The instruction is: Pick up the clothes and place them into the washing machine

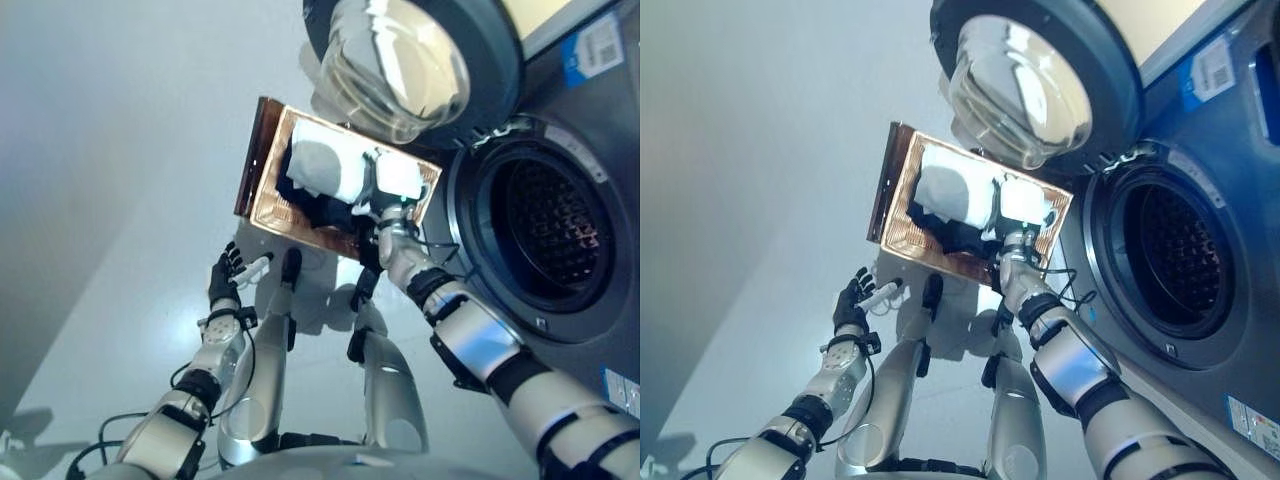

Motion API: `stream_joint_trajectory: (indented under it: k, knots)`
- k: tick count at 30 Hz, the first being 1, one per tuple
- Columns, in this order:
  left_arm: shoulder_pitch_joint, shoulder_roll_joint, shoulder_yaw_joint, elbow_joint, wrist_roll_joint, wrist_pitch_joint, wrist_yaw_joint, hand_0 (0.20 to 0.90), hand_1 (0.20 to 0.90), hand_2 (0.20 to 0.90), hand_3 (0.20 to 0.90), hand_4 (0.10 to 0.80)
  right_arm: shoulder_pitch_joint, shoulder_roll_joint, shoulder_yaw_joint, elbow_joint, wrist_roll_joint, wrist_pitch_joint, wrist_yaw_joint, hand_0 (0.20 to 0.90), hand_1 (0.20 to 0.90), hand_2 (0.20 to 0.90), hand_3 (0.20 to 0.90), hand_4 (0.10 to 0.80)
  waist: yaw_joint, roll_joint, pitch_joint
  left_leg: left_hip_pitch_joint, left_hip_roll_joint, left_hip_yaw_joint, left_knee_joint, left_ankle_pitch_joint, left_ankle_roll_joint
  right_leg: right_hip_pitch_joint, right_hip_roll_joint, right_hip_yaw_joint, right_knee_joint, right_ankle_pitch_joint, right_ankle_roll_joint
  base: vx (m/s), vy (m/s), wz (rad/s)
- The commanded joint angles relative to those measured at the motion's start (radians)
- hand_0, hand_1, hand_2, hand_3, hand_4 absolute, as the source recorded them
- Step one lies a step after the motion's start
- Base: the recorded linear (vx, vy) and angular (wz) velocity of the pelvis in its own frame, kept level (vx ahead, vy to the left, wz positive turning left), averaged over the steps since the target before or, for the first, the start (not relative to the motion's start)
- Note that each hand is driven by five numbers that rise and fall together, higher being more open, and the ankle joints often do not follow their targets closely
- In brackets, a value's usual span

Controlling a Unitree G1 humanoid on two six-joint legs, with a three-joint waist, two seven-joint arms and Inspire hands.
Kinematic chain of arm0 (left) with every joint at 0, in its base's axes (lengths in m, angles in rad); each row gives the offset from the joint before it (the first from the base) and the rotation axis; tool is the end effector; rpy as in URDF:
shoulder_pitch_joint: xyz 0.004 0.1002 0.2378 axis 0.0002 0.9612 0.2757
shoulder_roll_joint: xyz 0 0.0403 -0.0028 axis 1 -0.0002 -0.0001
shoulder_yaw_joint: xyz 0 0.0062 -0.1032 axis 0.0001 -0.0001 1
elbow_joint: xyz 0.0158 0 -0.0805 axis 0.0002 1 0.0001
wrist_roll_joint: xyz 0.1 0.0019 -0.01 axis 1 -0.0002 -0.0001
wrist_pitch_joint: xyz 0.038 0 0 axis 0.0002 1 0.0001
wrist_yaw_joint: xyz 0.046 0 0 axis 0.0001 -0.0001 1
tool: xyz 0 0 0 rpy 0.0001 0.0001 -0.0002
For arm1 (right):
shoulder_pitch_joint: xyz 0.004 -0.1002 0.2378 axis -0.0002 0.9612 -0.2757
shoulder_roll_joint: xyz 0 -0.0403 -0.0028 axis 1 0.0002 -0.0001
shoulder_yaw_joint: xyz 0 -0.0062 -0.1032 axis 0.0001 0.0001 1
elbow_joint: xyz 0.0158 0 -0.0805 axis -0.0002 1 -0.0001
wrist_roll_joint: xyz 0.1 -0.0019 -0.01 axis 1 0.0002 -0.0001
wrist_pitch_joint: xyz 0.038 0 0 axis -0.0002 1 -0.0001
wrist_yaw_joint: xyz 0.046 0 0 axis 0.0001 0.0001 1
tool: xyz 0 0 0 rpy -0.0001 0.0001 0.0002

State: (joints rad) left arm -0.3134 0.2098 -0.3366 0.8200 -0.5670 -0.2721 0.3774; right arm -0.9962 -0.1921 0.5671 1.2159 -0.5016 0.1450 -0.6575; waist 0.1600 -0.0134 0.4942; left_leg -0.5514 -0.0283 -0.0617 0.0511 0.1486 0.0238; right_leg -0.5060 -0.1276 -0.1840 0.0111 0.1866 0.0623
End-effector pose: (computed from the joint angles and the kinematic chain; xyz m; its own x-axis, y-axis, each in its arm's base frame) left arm 0.2338 0.1591 -0.0260 0.9000 0.2738 -0.3391 -0.3083 0.9499 -0.0513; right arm 0.3471 -0.1256 0.0851 0.9570 -0.1288 0.2599 0.2848 0.2476 -0.9260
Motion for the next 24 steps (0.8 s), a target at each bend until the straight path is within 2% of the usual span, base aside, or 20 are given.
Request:
stream_joint_trajectory:
  k: [1, 6, 19, 20, 21, 22, 24]
  knots:
    - [-0.009, 0.035, -0.028, -0.088, 0.006, -0.071, 0.033, 0.9, 0.9, 0.9, 0.9, 0.8, -0.126, -0.044, 0.007, 0.02, -0.005, 0.004, -0.049, 0.9, 0.9, 0.9, 0.9, 0.8, 0.059, 0.051, 0.018, 0.044, -0.021, 0.002, -0.066, -0.015, -0.049, 0.021, -0.081, 0.023, 0.114, -0.054, 0.096, -0.024, 0.017, 0.03]
    - [-0.026, 0.041, -0.039, -0.129, 0.015, -0.08, 0.048, 0.9, 0.9, 0.9, 0.9, 0.8, -0.187, -0.057, 0.016, 0.081, -0.01, 0.018, -0.04, 0.9, 0.9, 0.9, 0.9, 0.8, 0.076, 0.064, 0.026, -0.017, -0.031, -0.013, -0.062, -0.006, -0.044, -0.042, -0.088, 0.014, 0.121, -0.044, 0.099, -0.035, 0.035, 0.02]
    - [-0.049, 0.044, -0.04, -0.197, -0.004, -0.096, 0.062, 0.9, 0.9, 0.9, 0.9, 0.8, -0.271, -0.131, 0.008, 0.151, 0.024, 0.027, -0.053, 0.9, 0.9, 0.9, 0.9, 0.8, 0.106, 0.104, 0.026, -0.1, -0.045, -0.034, -0.077, 0.021, -0.057, -0.113, -0.102, -0.013, 0.133, -0.048, 0.1, -0.007, 0.012, 0.05]
    - [-0.051, 0.043, -0.037, -0.194, -0.008, -0.096, 0.061, 0.9, 0.9, 0.9, 0.9, 0.8, -0.285, -0.145, 0.001, 0.154, 0.036, 0.024, -0.051, 0.776, 0.776, 0.776, 0.776, 0.712, 0.11, 0.111, 0.026, -0.106, -0.047, -0.036, -0.079, 0.024, -0.058, -0.121, -0.104, -0.016, 0.14, -0.051, 0.098, 0.0, 0.0, 0.0]
    - [-0.051, 0.043, -0.037, -0.193, -0.008, -0.096, 0.061, 0.9, 0.9, 0.9, 0.9, 0.8, -0.285, -0.145, 0.001, 0.154, 0.036, 0.024, -0.051, 0.34, 0.34, 0.34, 0.34, 0.4, 0.11, 0.111, 0.026, -0.106, -0.047, -0.036, -0.079, 0.024, -0.058, -0.121, -0.104, -0.016, 0.14, -0.051, 0.098, -0.006, 0.018, 0.07]
    - [-0.052, 0.041, -0.033, -0.19, -0.012, -0.096, 0.064, 0.9, 0.9, 0.9, 0.9, 0.8, -0.285, -0.158, 0.002, 0.152, 0.041, 0.023, -0.055, 0.2, 0.2, 0.2, 0.2, 0.3, 0.112, 0.114, 0.026, -0.109, -0.05, -0.039, -0.082, 0.026, -0.059, -0.125, -0.106, -0.019, 0.141, -0.051, 0.099, -0.002, 0.009, 0.07]
    - [-0.053, 0.039, -0.03, -0.19, -0.015, -0.096, 0.064, 0.9, 0.9, 0.9, 0.9, 0.8, -0.288, -0.163, -0.002, 0.15, 0.046, 0.021, -0.055, 0.2, 0.2, 0.2, 0.2, 0.3, 0.112, 0.116, 0.026, -0.112, -0.05, -0.039, -0.081, 0.028, -0.06, -0.126, -0.109, -0.022, 0.14, -0.052, 0.099, 0.0, 0.008, 0.07]
